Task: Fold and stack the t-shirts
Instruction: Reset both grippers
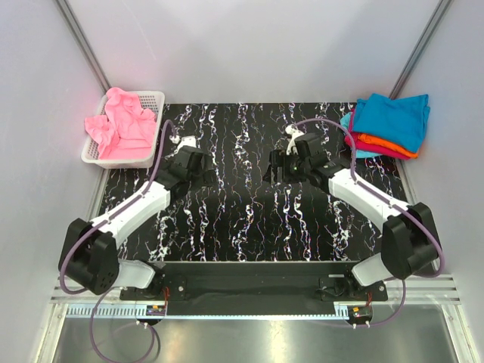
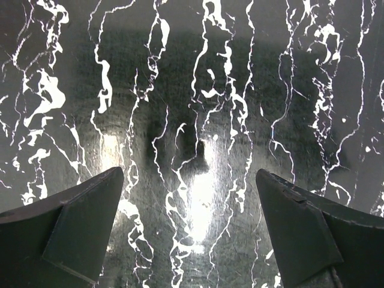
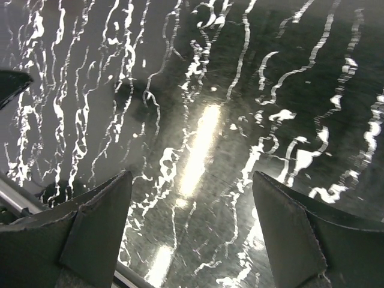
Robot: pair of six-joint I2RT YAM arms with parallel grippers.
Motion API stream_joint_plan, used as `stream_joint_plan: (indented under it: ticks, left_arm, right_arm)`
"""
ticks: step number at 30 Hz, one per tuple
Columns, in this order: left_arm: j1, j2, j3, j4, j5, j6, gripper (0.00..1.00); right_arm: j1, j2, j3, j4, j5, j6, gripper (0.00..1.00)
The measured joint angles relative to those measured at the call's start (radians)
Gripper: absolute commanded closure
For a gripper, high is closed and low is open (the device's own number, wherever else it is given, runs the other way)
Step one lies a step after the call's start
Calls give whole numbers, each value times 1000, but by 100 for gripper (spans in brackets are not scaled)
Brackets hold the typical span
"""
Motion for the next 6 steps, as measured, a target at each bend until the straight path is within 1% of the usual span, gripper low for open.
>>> stream_joint_plan:
  ticks: [6]
  left_arm:
    - [0,27,21,-3,-7,5,1]
  right_arm:
    - [28,52,0,33,-30,10,12]
